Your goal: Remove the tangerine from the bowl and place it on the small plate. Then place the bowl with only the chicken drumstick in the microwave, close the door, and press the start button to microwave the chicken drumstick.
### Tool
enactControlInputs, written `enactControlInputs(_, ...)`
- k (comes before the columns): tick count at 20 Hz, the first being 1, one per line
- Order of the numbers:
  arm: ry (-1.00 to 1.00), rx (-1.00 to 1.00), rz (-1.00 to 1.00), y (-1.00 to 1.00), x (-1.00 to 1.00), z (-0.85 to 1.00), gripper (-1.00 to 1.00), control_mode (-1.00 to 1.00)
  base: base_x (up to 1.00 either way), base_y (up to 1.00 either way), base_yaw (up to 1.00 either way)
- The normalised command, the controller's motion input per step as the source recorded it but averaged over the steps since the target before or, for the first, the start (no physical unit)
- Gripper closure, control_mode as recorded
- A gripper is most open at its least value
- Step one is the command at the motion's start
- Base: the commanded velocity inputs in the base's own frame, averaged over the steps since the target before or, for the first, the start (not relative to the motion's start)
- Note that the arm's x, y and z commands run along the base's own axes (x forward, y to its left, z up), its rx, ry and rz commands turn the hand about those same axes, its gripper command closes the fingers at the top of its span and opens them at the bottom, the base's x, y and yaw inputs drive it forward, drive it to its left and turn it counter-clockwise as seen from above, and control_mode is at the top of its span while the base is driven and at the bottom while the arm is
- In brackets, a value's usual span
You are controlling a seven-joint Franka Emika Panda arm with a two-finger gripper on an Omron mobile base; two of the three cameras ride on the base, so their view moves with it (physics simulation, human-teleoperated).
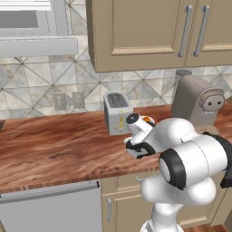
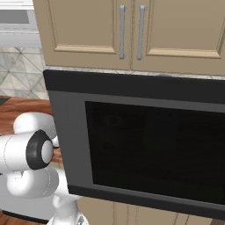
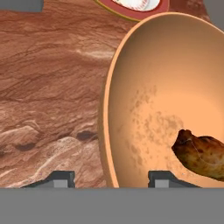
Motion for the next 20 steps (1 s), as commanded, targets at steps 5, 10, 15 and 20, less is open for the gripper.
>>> enactControlInputs(5,0.00,0.00,0.01,0.00,0.00,0.00,1.00,-1.00,0.00,0.00,0.00)
enactControlInputs(10,-0.07,0.00,0.00,0.05,-0.23,0.22,1.00,-1.00,0.00,0.00,0.00)
enactControlInputs(15,-0.10,-0.02,0.03,0.18,-0.38,0.53,1.00,-1.00,0.00,0.00,0.00)
enactControlInputs(20,-0.01,-0.04,0.02,0.23,-0.41,0.42,1.00,-1.00,0.00,0.00,0.00)
